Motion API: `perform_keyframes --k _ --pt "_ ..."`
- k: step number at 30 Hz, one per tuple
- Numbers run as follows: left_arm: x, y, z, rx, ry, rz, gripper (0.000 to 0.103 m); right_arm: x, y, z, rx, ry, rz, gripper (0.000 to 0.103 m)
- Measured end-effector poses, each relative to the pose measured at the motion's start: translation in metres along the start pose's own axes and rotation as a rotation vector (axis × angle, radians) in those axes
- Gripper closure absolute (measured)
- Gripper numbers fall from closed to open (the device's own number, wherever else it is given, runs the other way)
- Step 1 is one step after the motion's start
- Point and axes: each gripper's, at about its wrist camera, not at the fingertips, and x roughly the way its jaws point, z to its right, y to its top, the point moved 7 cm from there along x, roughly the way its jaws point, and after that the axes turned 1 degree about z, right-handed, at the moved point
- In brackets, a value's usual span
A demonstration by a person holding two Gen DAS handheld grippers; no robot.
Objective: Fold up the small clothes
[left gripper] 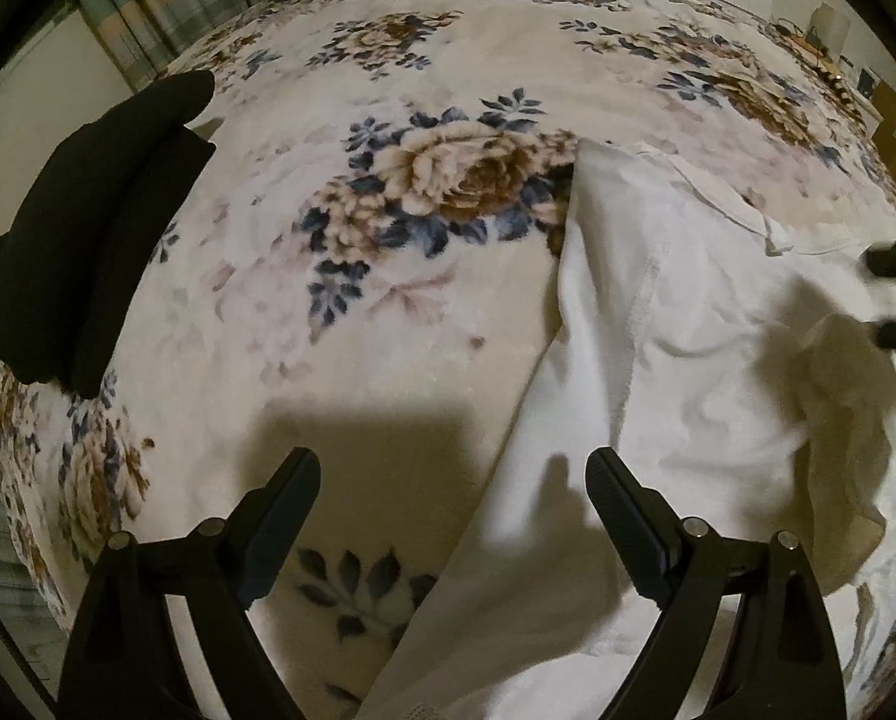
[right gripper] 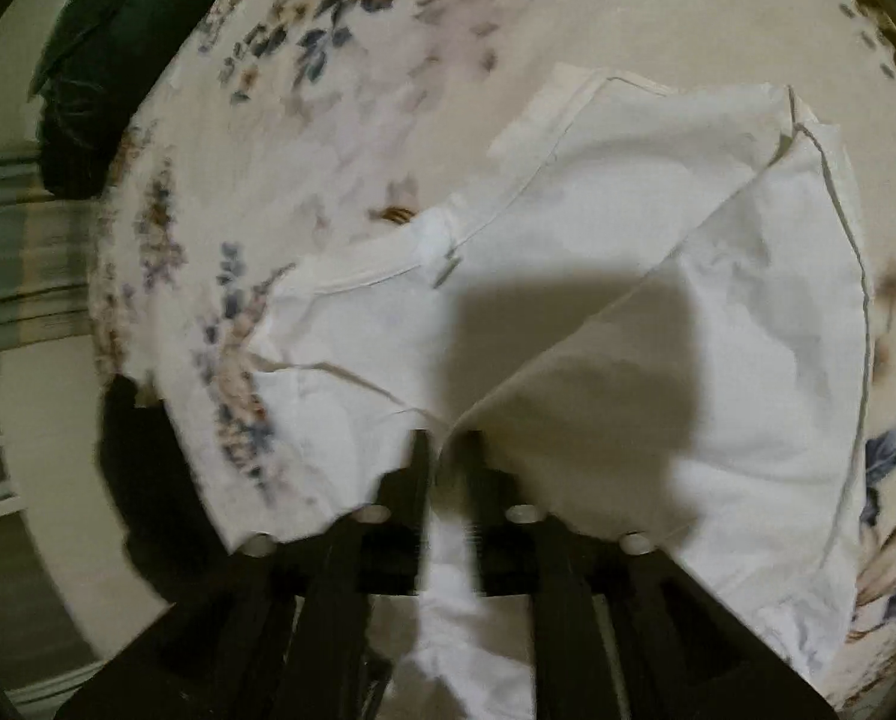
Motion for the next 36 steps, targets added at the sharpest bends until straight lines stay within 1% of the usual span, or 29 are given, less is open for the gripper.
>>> perform_keyframes --k 1,4,6,7,8,10,11,12,13,15,17,19,20,21,22,25,28,30,32,36 --pt "-0.002 -0.001 0.001 -0.002 -0.012 -0.002 0.012 -0.015 -0.005 0.003 -0.017 0.002 0.038 0.048" --pt "-0.006 -0.007 0.008 -0.005 -0.049 -0.025 0.012 -0.046 -0.029 0.024 -0.009 -0.001 0.124 0.047" --pt "-0.005 -0.011 0.015 -0.010 -0.071 -0.048 0.012 -0.052 -0.052 0.044 0.019 -0.012 0.167 0.047" --pt "-0.003 -0.013 0.019 -0.005 -0.071 -0.056 0.013 -0.049 -0.058 0.053 0.026 -0.026 0.176 0.047" --pt "-0.002 -0.014 0.021 0.000 -0.069 -0.060 0.012 -0.039 -0.064 0.061 0.034 -0.046 0.177 0.047" --pt "0.005 -0.017 0.030 0.014 -0.069 -0.077 0.013 -0.014 -0.073 0.074 0.034 -0.072 0.138 0.055" --pt "0.007 -0.018 0.033 0.017 -0.071 -0.083 0.013 0.010 -0.080 0.078 0.013 -0.094 0.068 0.055" --pt "0.011 -0.020 0.036 0.025 -0.070 -0.093 0.013 0.024 -0.085 0.081 0.004 -0.096 0.009 0.055" --pt "0.015 -0.021 0.040 0.035 -0.071 -0.105 0.013 0.033 -0.090 0.084 0.003 -0.094 -0.031 0.055" --pt "0.016 -0.023 0.042 0.045 -0.075 -0.114 0.013 0.022 -0.092 0.081 -0.015 -0.073 -0.007 0.055" --pt "0.012 -0.022 0.041 0.045 -0.081 -0.115 0.012 -0.004 -0.088 0.082 -0.010 -0.043 0.048 0.055" --pt "0.004 -0.016 0.037 0.023 -0.108 -0.117 0.012 -0.036 -0.081 0.090 0.003 -0.028 0.112 0.054" --pt "0.000 -0.011 0.036 0.015 -0.114 -0.112 0.012 -0.052 -0.077 0.095 0.002 -0.038 0.146 0.051" --pt "-0.003 -0.003 0.034 0.009 -0.124 -0.102 0.012 -0.062 -0.072 0.100 -0.001 -0.059 0.171 0.042" --pt "-0.005 0.007 0.032 0.007 -0.127 -0.092 0.012 -0.070 -0.065 0.104 -0.013 -0.075 0.189 0.037" --pt "0.001 0.040 0.035 0.024 -0.125 -0.074 0.012 -0.081 -0.034 0.115 -0.061 -0.128 0.195 0.029" --pt "0.024 0.075 0.047 0.094 -0.103 -0.064 0.012 -0.075 0.014 0.119 -0.133 -0.195 0.205 0.028" --pt "0.043 0.090 0.057 0.130 -0.099 -0.078 0.012 -0.067 0.039 0.123 -0.176 -0.230 0.199 0.028" --pt "0.059 0.101 0.063 0.152 -0.102 -0.097 0.012 -0.055 0.061 0.124 -0.193 -0.245 0.182 0.028" --pt "0.088 0.114 0.071 0.161 -0.124 -0.144 0.013 -0.025 0.083 0.112 -0.201 -0.242 0.166 0.028"
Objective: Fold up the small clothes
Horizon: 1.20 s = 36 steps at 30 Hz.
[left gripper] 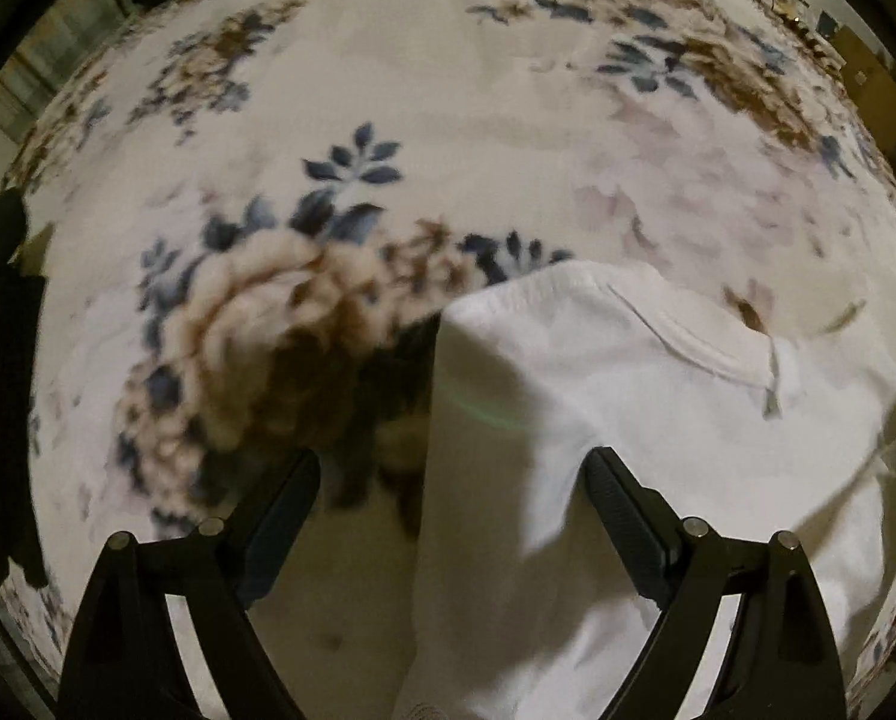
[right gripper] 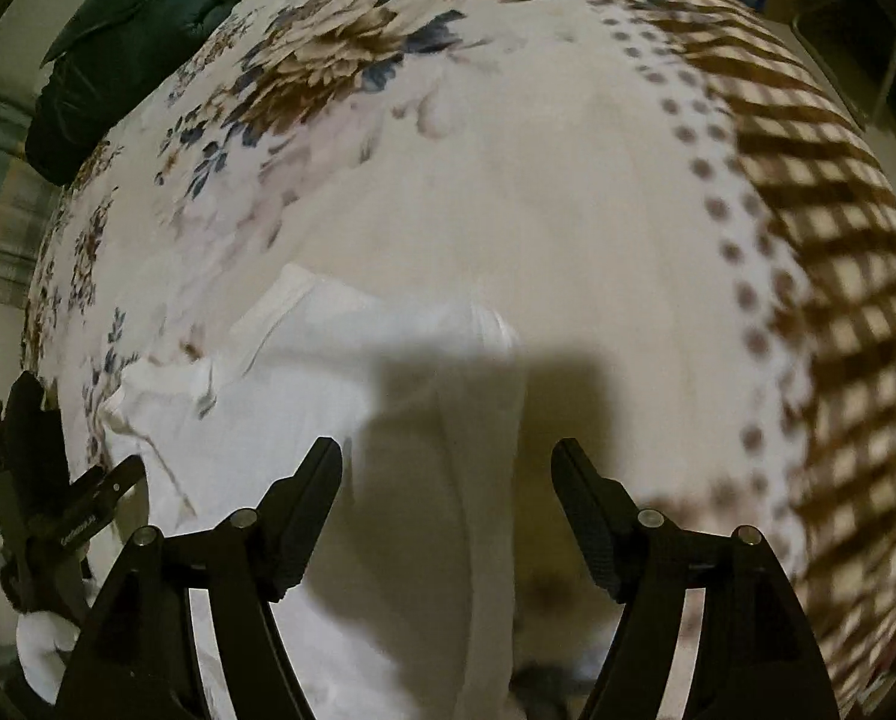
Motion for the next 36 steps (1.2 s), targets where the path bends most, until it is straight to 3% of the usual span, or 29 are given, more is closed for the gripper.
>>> perform_keyframes --k 3,5,7,9,10,22,27,30,31,32,33,34,35,36 --pt "0.008 0.003 0.002 -0.007 -0.031 -0.004 0.013 0.016 0.003 -0.003 0.006 0.016 -0.031 0.029" --pt "0.005 0.004 0.003 -0.013 -0.065 0.024 0.030 0.016 0.004 -0.004 0.003 0.035 -0.011 0.040" --pt "-0.001 0.003 0.006 -0.015 -0.122 0.049 0.082 0.014 0.004 -0.002 0.018 0.053 0.004 0.072" --pt "-0.009 0.002 0.008 -0.005 -0.131 0.081 0.094 0.009 0.004 -0.001 0.023 0.064 0.033 0.088" --pt "-0.014 0.001 0.009 0.001 -0.138 0.107 0.095 0.006 0.003 -0.001 0.022 0.067 0.049 0.091" --pt "-0.108 -0.016 -0.009 -0.049 -0.233 0.308 0.096 -0.073 -0.020 -0.017 0.012 0.167 0.211 0.096" --pt "-0.094 -0.010 -0.011 -0.060 -0.217 0.284 0.095 -0.076 -0.025 -0.013 0.033 0.135 0.214 0.096" --pt "-0.050 -0.004 -0.016 -0.088 -0.212 0.171 0.085 -0.049 -0.014 0.002 0.090 0.095 0.149 0.096" --pt "-0.040 -0.004 -0.019 -0.104 -0.202 0.134 0.078 -0.037 -0.013 0.009 0.115 0.078 0.102 0.089" --pt "-0.031 -0.005 -0.023 -0.127 -0.196 0.101 0.077 -0.033 -0.013 0.013 0.124 0.056 0.085 0.083" --pt "-0.028 -0.007 -0.030 -0.156 -0.200 0.097 0.075 -0.033 -0.014 0.017 0.126 0.030 0.084 0.064" --pt "-0.031 -0.009 -0.034 -0.171 -0.208 0.106 0.062 -0.036 -0.017 0.018 0.113 0.020 0.099 0.046" --pt "-0.035 -0.012 -0.039 -0.180 -0.215 0.117 0.051 -0.042 -0.021 0.017 0.097 0.022 0.114 0.041" --pt "-0.043 -0.018 -0.044 -0.187 -0.232 0.133 0.034 -0.049 -0.028 0.016 0.087 0.035 0.119 0.035"
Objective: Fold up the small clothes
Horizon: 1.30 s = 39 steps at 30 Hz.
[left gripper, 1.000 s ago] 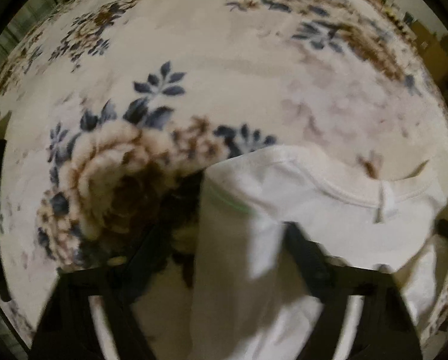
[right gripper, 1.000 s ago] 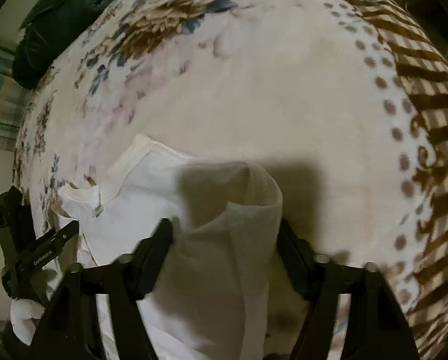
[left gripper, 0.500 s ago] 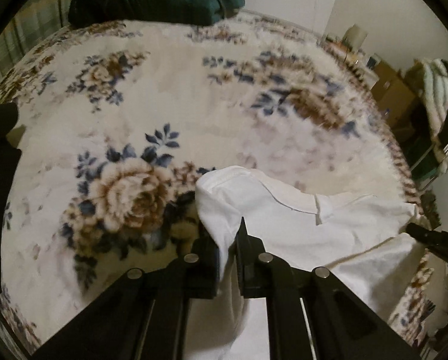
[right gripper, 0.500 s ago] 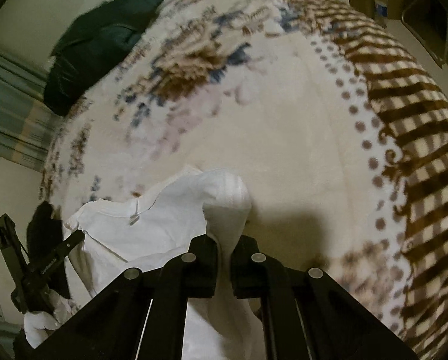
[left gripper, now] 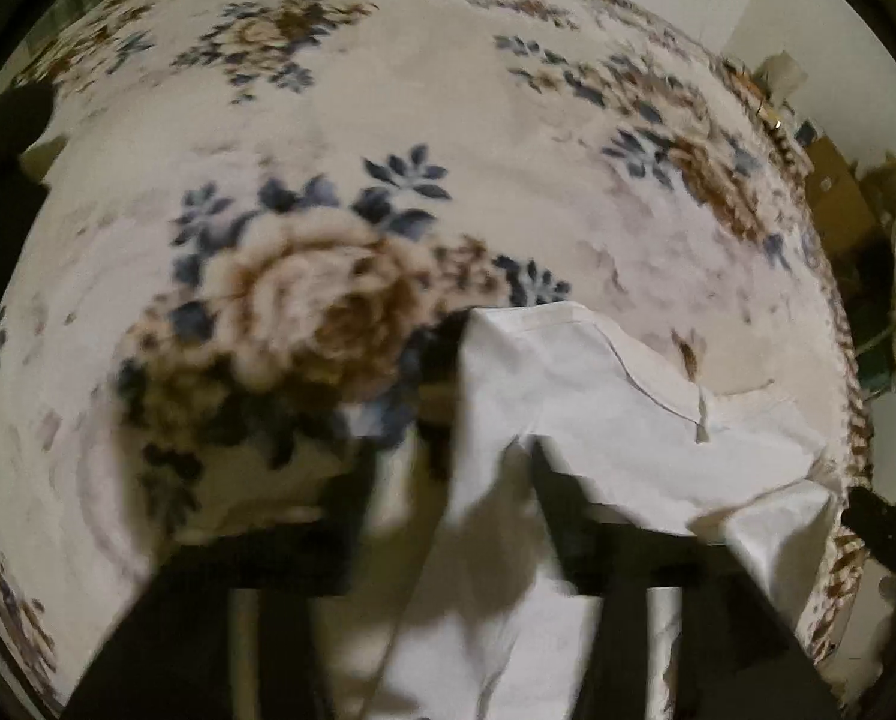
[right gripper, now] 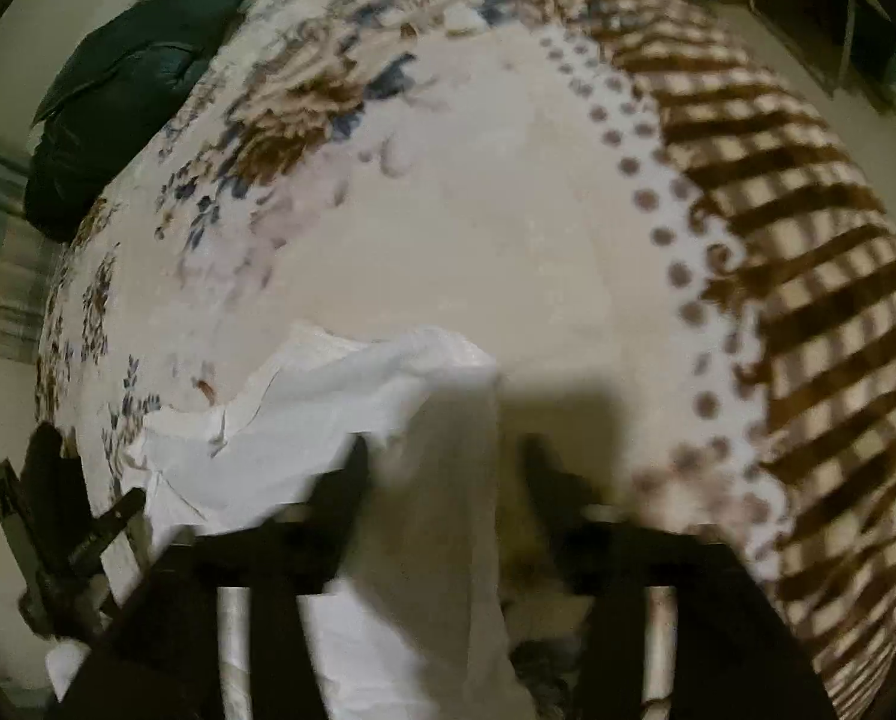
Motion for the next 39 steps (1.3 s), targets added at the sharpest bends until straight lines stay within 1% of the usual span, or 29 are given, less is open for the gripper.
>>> perform_keyframes --k 1,2,4,5,7,8,9,11,13,14,16,18,20,21,24,28,31,34,35,36,37,38,39 --pt "-0.008 -0.004 -0.002 -0.006 -0.020 0.009 0.029 -0.008 -0.008 0.001 -0.001 0.011 0.002 0.031" --pt "-0.021 -0.013 -0.006 -0.014 -0.048 0.013 0.029 -0.018 -0.019 0.004 0.001 0.018 0.002 0.027" --pt "-0.039 -0.031 -0.013 -0.031 -0.070 0.006 0.029 -0.040 -0.049 0.013 -0.002 0.025 0.001 0.014" --pt "-0.053 -0.048 -0.018 -0.033 -0.087 0.004 0.029 -0.050 -0.063 0.017 0.000 0.030 -0.001 0.012" --pt "-0.072 -0.077 -0.027 -0.019 -0.074 0.008 0.029 -0.073 -0.110 0.035 0.029 0.037 -0.019 0.012" --pt "-0.081 -0.095 -0.031 -0.006 -0.065 -0.001 0.029 -0.080 -0.129 0.042 0.041 0.034 -0.031 0.011" --pt "-0.090 -0.120 -0.036 0.004 -0.053 -0.020 0.029 -0.086 -0.154 0.052 0.057 0.032 -0.052 0.011" --pt "-0.102 -0.159 -0.046 0.004 -0.042 -0.053 0.029 -0.095 -0.205 0.071 0.079 0.017 -0.093 0.011" --pt "-0.111 -0.207 -0.061 -0.014 -0.023 -0.101 0.029 -0.101 -0.257 0.093 0.107 -0.001 -0.136 0.011" --pt "-0.114 -0.231 -0.068 -0.028 -0.010 -0.123 0.029 -0.102 -0.276 0.101 0.128 0.001 -0.152 0.011" --pt "-0.117 -0.277 -0.085 -0.049 0.037 -0.167 0.029 -0.107 -0.319 0.124 0.198 0.019 -0.182 0.011" --pt "-0.116 -0.321 -0.102 -0.081 0.076 -0.211 0.029 -0.109 -0.349 0.142 0.232 0.029 -0.206 0.011" --pt "-0.116 -0.353 -0.114 -0.110 0.096 -0.236 0.029 -0.110 -0.377 0.157 0.235 0.027 -0.230 0.011" --pt "-0.115 -0.368 -0.118 -0.106 0.120 -0.246 0.029 -0.111 -0.390 0.164 0.238 0.037 -0.245 0.011" --pt "-0.112 -0.397 -0.126 -0.106 0.156 -0.274 0.029 -0.107 -0.422 0.180 0.255 0.064 -0.281 0.011" --pt "-0.122 -0.416 -0.129 -0.130 0.155 -0.261 0.029 -0.100 -0.454 0.189 0.278 0.127 -0.312 0.011" --pt "-0.123 -0.427 -0.134 -0.155 0.155 -0.263 0.029 -0.094 -0.467 0.192 0.278 0.144 -0.318 0.011" --pt "-0.115 -0.433 -0.139 -0.154 0.168 -0.268 0.029 -0.087 -0.471 0.194 0.274 0.154 -0.302 0.012" --pt "-0.111 -0.435 -0.139 -0.157 0.167 -0.270 0.029 -0.085 -0.469 0.192 0.273 0.160 -0.296 0.013" --pt "-0.109 -0.435 -0.140 -0.160 0.166 -0.262 0.030 -0.083 -0.468 0.191 0.276 0.158 -0.291 0.023" --pt "-0.110 -0.434 -0.139 -0.164 0.159 -0.243 0.047 -0.082 -0.466 0.193 0.280 0.149 -0.286 0.039" --pt "-0.112 -0.430 -0.137 -0.167 0.149 -0.220 0.066 -0.082 -0.466 0.193 0.284 0.148 -0.280 0.048" --pt "-0.113 -0.427 -0.136 -0.167 0.159 -0.219 0.099 -0.083 -0.465 0.195 0.288 0.145 -0.281 0.072"
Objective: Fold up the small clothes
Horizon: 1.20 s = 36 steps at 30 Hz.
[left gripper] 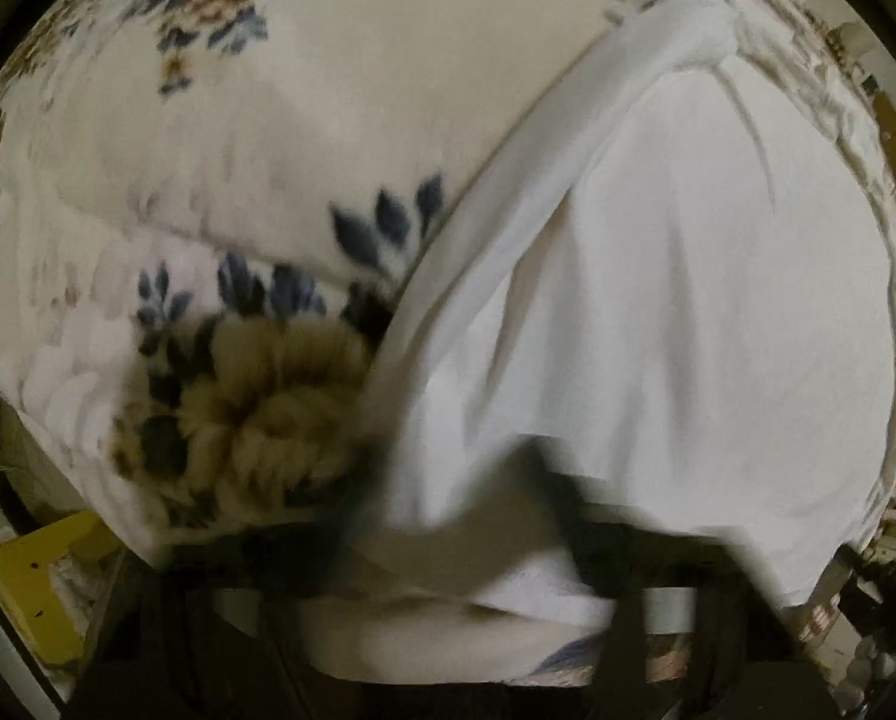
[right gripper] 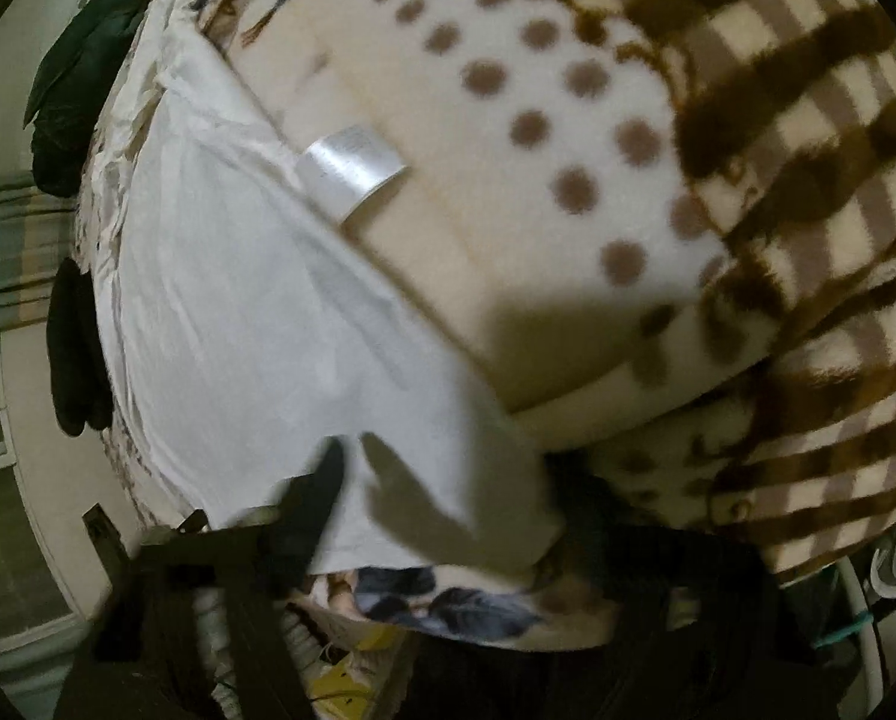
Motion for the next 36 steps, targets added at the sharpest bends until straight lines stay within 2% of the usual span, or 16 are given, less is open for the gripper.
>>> perform_keyframes --k 1,2,3,6,11,15,20,23,25,28,33,36 --pt "-0.004 0.002 0.002 -0.002 -0.009 0.006 0.098 -0.004 0.000 0.004 0.006 0.002 0.001 0.086" --pt "-0.009 0.005 0.005 -0.004 -0.022 0.021 0.099 -0.007 -0.001 0.003 0.012 0.020 0.004 0.088" --pt "-0.018 0.006 0.009 0.000 -0.029 0.043 0.099 -0.012 -0.001 0.002 0.018 0.044 0.008 0.095" --pt "-0.042 0.007 0.012 -0.028 -0.077 0.051 0.099 -0.025 -0.007 -0.006 0.033 0.087 0.016 0.096" --pt "-0.082 0.013 0.005 -0.180 -0.198 0.046 0.099 -0.058 -0.009 -0.028 0.067 0.187 0.007 0.097" --pt "-0.106 0.037 0.009 -0.271 -0.276 0.067 0.099 -0.091 0.002 -0.050 0.090 0.265 0.011 0.097" --pt "-0.126 0.085 0.028 -0.286 -0.340 0.100 0.100 -0.124 0.036 -0.082 0.127 0.353 0.040 0.097" --pt "-0.136 0.128 0.048 -0.275 -0.376 0.131 0.100 -0.136 0.070 -0.107 0.148 0.391 0.074 0.097" --pt "-0.138 0.154 0.058 -0.264 -0.392 0.148 0.100 -0.140 0.100 -0.124 0.141 0.384 0.104 0.097" --pt "-0.138 0.209 0.083 -0.237 -0.408 0.168 0.100 -0.137 0.154 -0.155 0.143 0.386 0.142 0.097" --pt "-0.122 0.310 0.126 -0.186 -0.394 0.202 0.100 -0.120 0.251 -0.208 0.143 0.368 0.199 0.097" --pt "-0.107 0.359 0.144 -0.158 -0.371 0.215 0.100 -0.109 0.307 -0.234 0.149 0.348 0.233 0.097"
